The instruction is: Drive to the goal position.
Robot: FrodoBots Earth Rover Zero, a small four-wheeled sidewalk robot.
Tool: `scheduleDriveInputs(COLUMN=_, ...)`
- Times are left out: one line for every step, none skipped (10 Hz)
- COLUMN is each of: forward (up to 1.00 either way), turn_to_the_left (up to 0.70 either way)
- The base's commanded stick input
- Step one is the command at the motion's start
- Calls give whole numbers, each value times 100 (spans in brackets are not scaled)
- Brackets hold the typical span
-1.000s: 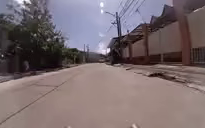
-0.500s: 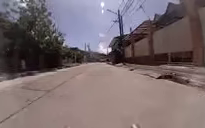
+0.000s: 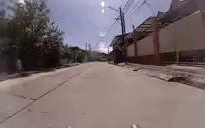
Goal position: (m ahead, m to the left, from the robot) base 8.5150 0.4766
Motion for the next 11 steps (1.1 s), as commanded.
scheduleDriveInputs(forward=100, turn_to_the_left=0)
scheduleDriveInputs(forward=100, turn_to_the_left=0)
scheduleDriveInputs(forward=100, turn_to_the_left=0)
scheduleDriveInputs(forward=100, turn_to_the_left=0)
scheduleDriveInputs(forward=100, turn_to_the_left=0)
scheduleDriveInputs(forward=100, turn_to_the_left=0)
scheduleDriveInputs(forward=100, turn_to_the_left=0)
scheduleDriveInputs(forward=100, turn_to_the_left=0)
scheduleDriveInputs(forward=100, turn_to_the_left=0)
scheduleDriveInputs(forward=100, turn_to_the_left=0)
scheduleDriveInputs(forward=100, turn_to_the_left=0)
